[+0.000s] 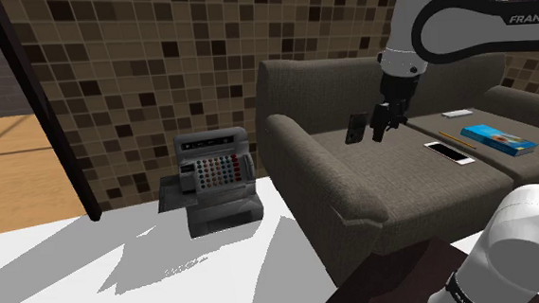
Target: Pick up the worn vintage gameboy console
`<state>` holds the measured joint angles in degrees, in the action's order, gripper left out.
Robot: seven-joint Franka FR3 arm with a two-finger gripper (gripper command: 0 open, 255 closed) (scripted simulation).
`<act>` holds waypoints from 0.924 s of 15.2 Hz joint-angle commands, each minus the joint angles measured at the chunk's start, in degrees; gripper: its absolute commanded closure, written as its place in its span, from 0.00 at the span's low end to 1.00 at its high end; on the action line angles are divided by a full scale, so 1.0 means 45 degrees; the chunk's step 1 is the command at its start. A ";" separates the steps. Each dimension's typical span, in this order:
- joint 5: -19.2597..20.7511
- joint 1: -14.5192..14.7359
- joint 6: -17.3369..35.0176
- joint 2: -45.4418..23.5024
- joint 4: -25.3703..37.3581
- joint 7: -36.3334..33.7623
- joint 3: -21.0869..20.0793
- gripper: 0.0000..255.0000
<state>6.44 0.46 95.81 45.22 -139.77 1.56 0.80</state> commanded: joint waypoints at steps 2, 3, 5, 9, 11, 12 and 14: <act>0.0210 -0.0039 0.0134 -0.0075 -0.0018 0.0557 0.0364 0.00; 0.0417 -0.0071 0.0274 -0.0179 -0.0012 0.1109 0.0732 0.00; 0.0805 -0.0124 0.0571 -0.0472 0.0072 0.2211 0.1464 0.00; 0.1429 -0.0150 0.1216 -0.1376 0.0520 0.4406 0.2907 0.00; 0.1636 -0.0104 0.1548 -0.1974 0.0882 0.5505 0.3618 0.00; 0.1704 -0.0070 0.1714 -0.2307 0.1096 0.6061 0.3967 0.00; 0.1773 0.0046 0.2036 -0.3034 0.1587 0.7176 0.4672 0.00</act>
<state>14.09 0.48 103.98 33.41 -133.75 30.78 19.92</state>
